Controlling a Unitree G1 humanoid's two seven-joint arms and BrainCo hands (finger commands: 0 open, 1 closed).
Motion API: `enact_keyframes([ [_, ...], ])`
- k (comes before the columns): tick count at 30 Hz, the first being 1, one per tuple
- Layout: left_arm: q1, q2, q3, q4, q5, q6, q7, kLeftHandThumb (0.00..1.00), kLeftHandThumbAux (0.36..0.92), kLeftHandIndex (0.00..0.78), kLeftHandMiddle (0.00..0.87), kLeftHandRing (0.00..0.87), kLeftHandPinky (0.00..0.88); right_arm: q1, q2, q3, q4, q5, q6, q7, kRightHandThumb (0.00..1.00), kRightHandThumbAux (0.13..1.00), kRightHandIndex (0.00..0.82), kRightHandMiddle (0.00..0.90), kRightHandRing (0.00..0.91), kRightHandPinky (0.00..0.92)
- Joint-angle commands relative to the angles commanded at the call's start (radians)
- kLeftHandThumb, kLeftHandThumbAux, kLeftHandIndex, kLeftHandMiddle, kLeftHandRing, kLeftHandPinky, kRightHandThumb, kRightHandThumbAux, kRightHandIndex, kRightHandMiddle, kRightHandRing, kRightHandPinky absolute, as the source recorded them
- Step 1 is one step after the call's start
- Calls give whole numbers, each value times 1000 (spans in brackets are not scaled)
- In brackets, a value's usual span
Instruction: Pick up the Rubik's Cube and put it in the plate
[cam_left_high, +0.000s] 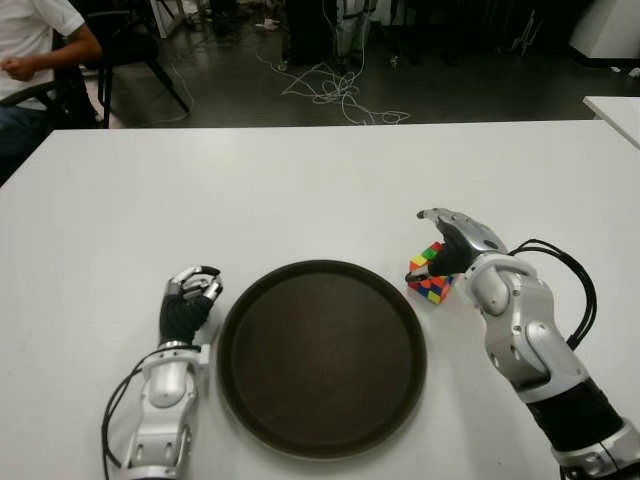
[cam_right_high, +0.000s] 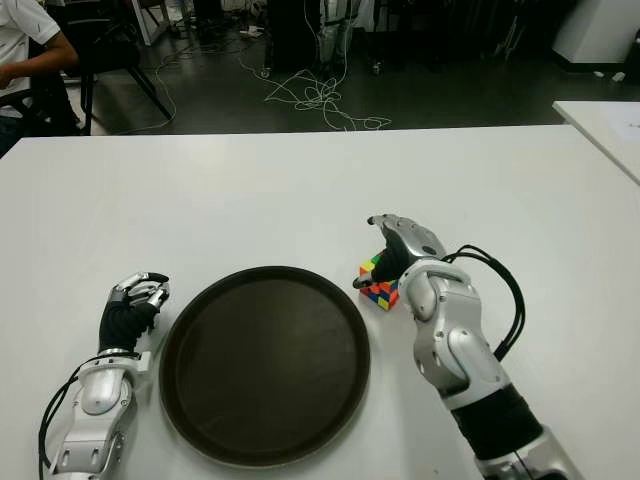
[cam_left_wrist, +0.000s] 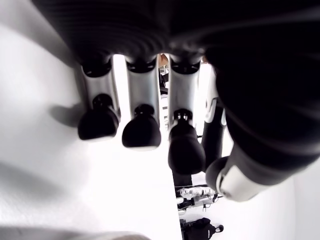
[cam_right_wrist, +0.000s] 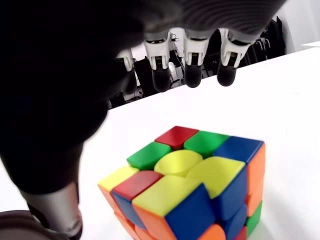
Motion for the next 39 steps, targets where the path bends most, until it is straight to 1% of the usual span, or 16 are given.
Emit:
enact_keyframes([
  [7, 2, -2, 1, -6, -1, 9, 3, 711, 705, 444, 811, 825, 798, -2, -5, 8, 3, -6, 6, 20, 0, 805, 39, 60, 38, 0],
  [13, 1, -3, 3, -7, 2, 19, 10, 711, 705, 443, 809, 823, 799, 6, -1, 10, -1, -4, 16, 26, 0, 818, 38, 62, 40, 2],
  [18, 0, -4, 5, -8, 2, 25, 13, 711, 705, 443, 809, 822, 798, 30, 4, 0, -10, 14, 2, 6, 0, 829, 32, 53, 34, 0],
  [29, 1, -5, 8, -15, -5, 35, 9, 712, 705, 444, 805, 819, 798, 41, -8, 5, -25, 5, -8, 9, 0, 823, 28, 49, 34, 7],
  [36, 6, 1, 2, -28, -2, 42, -1, 713, 705, 444, 808, 822, 799, 50, -12, 6, -32, -3, -25, -4, 0, 842, 32, 55, 39, 14],
  [39, 4, 5, 0, -27, 4, 45, -1, 713, 704, 444, 810, 823, 799, 53, -12, 7, -36, -7, -19, -1, 0, 849, 34, 56, 42, 18],
])
